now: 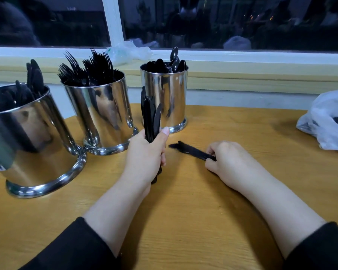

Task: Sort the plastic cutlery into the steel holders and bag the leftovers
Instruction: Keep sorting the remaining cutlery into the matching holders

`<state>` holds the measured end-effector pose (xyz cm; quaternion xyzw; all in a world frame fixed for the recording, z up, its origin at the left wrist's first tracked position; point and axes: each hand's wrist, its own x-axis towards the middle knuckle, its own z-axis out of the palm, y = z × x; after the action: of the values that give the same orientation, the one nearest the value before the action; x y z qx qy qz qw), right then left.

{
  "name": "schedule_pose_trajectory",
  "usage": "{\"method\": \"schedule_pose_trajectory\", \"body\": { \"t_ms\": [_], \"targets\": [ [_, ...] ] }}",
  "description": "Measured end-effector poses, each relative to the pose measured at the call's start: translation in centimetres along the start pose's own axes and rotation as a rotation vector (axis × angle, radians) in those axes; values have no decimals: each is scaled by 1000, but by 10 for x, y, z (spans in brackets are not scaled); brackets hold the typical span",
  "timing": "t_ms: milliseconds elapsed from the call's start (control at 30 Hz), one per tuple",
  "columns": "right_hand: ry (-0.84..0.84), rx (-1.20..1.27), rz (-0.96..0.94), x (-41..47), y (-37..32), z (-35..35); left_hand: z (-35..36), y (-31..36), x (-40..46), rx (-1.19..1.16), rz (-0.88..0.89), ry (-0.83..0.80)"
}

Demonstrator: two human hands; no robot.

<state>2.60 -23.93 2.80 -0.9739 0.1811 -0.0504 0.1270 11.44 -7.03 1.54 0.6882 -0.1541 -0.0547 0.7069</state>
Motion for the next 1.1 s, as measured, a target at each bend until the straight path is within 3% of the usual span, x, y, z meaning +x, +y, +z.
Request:
{"method": "schedule_pose_trajectory", "body": {
  "t_ms": [400, 1100],
  "targets": [
    [95, 13, 1, 3, 5, 3, 3, -2, 1, 4, -9, -22],
    [65, -15, 53, 8, 2, 3, 6, -5, 0, 43, 19, -55]
  ]
}}
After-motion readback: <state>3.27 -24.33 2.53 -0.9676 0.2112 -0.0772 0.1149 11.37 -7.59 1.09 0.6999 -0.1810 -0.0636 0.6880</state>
